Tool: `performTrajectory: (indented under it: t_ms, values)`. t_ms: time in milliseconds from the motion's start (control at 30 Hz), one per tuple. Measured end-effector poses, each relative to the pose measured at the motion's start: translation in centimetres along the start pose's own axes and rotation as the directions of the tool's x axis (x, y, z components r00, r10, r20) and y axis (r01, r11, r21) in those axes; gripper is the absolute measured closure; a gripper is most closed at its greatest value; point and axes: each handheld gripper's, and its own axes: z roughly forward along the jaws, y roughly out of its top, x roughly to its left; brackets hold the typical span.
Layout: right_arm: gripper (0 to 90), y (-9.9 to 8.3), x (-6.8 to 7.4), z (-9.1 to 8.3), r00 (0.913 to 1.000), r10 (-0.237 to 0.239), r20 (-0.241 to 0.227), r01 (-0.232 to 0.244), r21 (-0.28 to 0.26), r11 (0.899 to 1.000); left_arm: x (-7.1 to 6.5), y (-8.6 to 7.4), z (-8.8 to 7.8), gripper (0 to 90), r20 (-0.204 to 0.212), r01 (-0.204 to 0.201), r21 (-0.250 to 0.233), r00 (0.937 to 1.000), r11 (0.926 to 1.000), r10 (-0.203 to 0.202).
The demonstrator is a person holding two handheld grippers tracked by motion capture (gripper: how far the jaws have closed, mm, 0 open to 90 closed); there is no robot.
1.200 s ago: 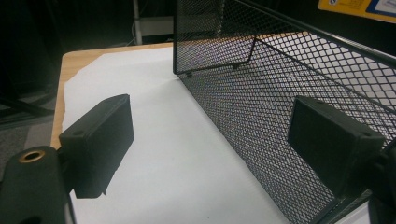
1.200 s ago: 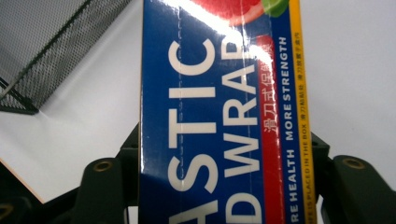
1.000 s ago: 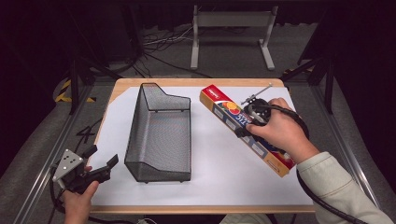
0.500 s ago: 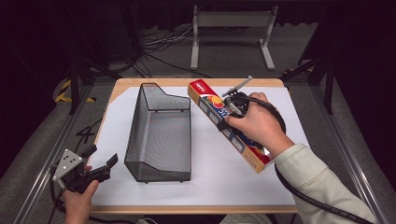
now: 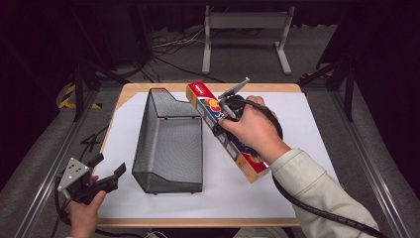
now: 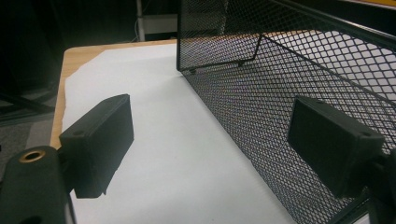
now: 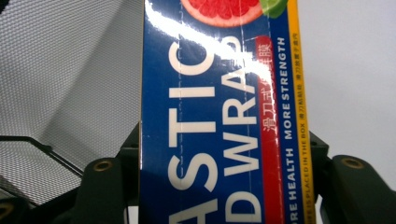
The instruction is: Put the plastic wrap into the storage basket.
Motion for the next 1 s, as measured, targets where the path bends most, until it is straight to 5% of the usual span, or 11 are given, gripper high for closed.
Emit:
performTrajectory:
  t_ms: [100, 600, 1000]
  values:
    - [40.3, 0.5, 0.8, 0.4, 0.9993, 0.01, -0.037, -0.01, 0.005, 1.0, 0.1, 0.0, 0.1, 15.3, 0.004, -0.001, 0.003, 1.0, 1.0, 0.001]
    - [40.1, 2.4, 4.7, 2.8, 0.9963, 0.057, -0.064, -0.054, 0.052, 0.997, 0.0, -0.1, -0.2, 15.3, -0.003, -0.012, -0.001, 0.9999, 0.9999, 0.012]
    - [40.1, 2.7, 7.4, 6.3, 0.9954, 0.084, -0.045, -0.079, 0.094, 0.992, 0.0, -0.4, -1.1, 15.4, -0.024, -0.01, -0.001, 0.9997, 0.9999, 0.01]
